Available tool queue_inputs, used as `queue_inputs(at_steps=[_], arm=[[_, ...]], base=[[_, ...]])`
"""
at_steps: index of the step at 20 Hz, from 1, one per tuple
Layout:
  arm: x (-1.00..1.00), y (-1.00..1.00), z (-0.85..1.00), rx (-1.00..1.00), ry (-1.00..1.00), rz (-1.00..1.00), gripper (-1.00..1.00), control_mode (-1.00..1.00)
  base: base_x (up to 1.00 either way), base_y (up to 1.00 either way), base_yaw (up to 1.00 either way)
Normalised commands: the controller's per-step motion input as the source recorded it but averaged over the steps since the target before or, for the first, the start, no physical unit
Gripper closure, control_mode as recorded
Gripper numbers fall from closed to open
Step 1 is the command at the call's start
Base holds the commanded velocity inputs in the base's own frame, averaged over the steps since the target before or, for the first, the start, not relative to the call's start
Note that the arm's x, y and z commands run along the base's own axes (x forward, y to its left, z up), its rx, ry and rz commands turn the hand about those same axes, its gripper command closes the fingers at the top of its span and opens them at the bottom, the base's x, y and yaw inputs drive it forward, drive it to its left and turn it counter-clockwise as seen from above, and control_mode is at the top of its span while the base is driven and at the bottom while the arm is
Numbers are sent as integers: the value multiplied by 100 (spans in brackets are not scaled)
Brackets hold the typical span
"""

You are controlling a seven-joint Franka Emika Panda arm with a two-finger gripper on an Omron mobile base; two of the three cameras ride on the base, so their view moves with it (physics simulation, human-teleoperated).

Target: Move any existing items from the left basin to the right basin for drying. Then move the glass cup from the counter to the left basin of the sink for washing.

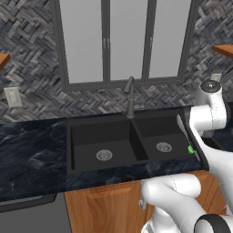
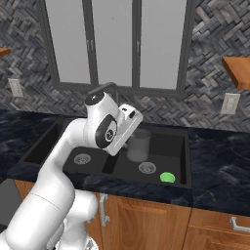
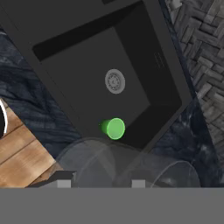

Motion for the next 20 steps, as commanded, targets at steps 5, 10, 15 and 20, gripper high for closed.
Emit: queue_inputs(at_steps=[5,10,15,20], arm=[[28,100,24,0,0,44,100,-100],[37,100,24,0,0,44,100,-100],[0,100,6,-2,0,27,100,-100],[0,100,0,-4,0,14,100,-100]], base=[[0,0,0],[0,0,0],[0,0,0],[0,0,0]])
